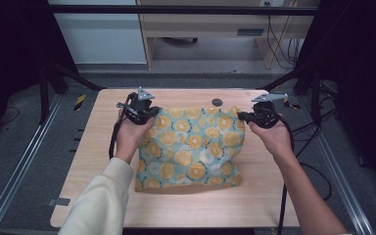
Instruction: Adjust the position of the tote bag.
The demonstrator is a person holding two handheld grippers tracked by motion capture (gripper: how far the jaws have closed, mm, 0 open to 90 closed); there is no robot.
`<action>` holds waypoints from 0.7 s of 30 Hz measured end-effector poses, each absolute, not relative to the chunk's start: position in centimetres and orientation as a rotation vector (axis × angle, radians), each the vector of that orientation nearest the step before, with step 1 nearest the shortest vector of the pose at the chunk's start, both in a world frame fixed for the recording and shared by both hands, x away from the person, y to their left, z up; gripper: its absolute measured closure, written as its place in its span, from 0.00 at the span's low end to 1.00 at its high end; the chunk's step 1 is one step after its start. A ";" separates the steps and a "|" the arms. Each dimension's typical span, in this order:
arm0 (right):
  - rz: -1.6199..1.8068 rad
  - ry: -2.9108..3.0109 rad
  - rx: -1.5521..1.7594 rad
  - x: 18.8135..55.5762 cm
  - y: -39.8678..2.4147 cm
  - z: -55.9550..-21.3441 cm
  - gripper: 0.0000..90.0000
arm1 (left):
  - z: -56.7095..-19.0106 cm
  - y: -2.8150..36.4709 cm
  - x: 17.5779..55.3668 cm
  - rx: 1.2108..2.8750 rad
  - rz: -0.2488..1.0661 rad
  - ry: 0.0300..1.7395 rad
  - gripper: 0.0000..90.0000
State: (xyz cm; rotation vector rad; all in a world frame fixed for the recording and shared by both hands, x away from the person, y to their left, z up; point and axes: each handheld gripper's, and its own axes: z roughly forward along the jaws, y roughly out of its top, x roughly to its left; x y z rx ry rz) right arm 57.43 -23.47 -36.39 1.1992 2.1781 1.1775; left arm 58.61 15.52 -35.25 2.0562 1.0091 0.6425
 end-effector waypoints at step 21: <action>1.186 2.175 1.172 57.2 -23.4 -35.8 1.00 | -34.7 15.8 58.5 2.051 0.636 0.995 1.00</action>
